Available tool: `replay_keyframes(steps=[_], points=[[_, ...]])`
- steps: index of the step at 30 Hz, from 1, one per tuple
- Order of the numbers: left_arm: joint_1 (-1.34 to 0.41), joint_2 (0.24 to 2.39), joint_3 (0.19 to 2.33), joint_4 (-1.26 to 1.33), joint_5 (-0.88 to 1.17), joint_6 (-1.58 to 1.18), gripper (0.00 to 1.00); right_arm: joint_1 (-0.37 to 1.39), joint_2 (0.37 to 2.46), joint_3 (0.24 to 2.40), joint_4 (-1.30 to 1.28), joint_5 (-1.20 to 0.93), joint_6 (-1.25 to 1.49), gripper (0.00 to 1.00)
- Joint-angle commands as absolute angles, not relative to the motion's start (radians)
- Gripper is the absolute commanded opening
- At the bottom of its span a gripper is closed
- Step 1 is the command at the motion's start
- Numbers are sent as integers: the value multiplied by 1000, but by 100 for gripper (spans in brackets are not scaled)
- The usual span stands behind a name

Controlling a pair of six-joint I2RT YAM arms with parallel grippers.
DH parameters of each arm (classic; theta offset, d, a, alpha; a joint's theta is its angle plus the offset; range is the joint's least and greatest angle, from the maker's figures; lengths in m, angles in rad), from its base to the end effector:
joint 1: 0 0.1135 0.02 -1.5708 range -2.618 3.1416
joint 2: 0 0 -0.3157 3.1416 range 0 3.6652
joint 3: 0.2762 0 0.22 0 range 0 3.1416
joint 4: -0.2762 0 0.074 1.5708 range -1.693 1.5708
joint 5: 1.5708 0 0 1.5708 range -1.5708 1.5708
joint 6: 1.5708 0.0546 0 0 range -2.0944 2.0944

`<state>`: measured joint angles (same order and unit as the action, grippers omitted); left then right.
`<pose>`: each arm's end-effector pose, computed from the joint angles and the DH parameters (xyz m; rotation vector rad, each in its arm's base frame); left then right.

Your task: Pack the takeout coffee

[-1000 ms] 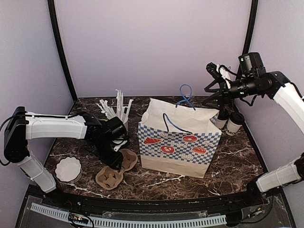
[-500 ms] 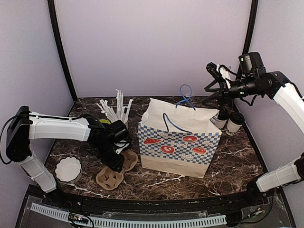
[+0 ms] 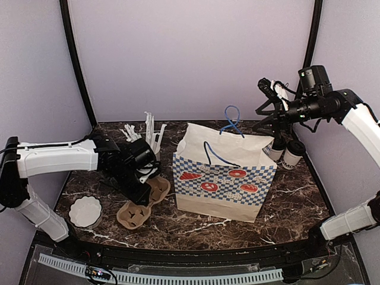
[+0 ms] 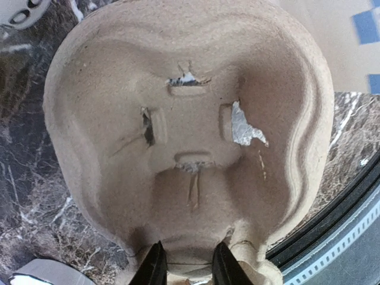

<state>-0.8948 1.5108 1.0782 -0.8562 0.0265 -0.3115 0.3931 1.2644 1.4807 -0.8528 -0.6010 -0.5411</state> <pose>0.1579 -0.1992 0.2709 0.8427 2.7879 -0.2663 0.1862 0.1106 0.4478 -1.2446 1.7356 0.5734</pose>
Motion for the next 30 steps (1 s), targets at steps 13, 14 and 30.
replay_keyframes(steps=[13, 14, 30], points=[[-854, 1300, 1671, -1152, -147, -230, 23, 325, 1290, 1579, -897, -595, -514, 79], [-853, 1317, 1755, -1153, -161, -201, 23, 326, 1294, 1579, -908, -600, -516, 79], [-854, 1563, 1980, -533, 313, 175, 23, 197, 1289, 1522, -883, -501, -346, 79]])
